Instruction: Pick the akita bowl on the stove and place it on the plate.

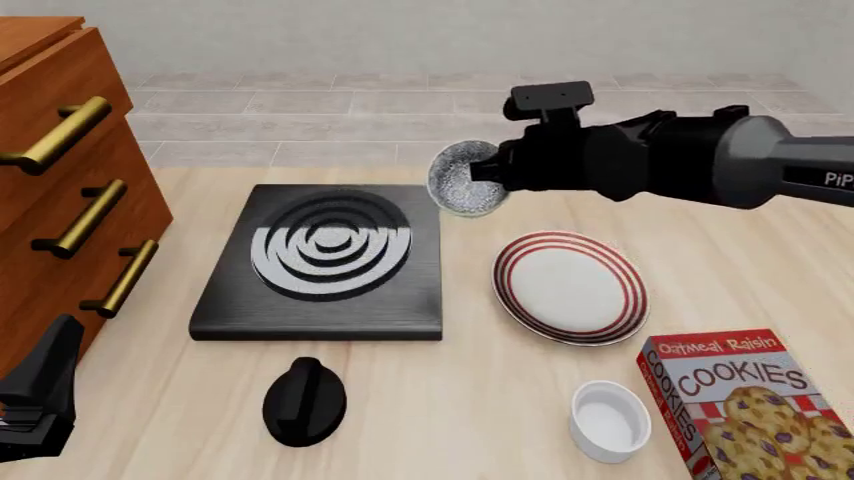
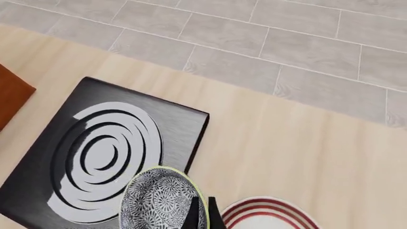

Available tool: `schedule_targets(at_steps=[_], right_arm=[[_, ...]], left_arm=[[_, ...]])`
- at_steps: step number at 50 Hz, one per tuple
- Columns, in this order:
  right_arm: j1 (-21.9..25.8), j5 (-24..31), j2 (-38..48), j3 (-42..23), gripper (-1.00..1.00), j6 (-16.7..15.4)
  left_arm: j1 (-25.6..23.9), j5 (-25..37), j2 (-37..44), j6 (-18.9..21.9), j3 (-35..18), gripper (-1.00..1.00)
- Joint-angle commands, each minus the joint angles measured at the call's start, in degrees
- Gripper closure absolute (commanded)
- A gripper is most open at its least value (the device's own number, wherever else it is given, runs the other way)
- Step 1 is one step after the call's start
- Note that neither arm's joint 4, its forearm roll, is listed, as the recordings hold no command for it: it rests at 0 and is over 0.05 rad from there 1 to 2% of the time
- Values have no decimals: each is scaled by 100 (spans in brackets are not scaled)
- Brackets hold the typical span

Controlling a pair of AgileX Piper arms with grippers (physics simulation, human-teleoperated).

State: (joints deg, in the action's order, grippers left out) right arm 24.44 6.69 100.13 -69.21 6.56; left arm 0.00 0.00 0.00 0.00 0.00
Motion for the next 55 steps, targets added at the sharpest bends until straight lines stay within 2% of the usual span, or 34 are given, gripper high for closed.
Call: schedule_targets(at_steps=[1,21,31,55], right_arm=[[-200,-176,-262,340,100,75],[-634,-594,-688,1191,100,264],[-777,-721,-811,1461,100,295],[-1165,-1294,-1159,2236,100,590]], left_arm=[[0,0,0,0,0,-100],[0,0,0,0,0,-100],[0,0,0,0,0,-100],[0,0,0,0,0,-100]])
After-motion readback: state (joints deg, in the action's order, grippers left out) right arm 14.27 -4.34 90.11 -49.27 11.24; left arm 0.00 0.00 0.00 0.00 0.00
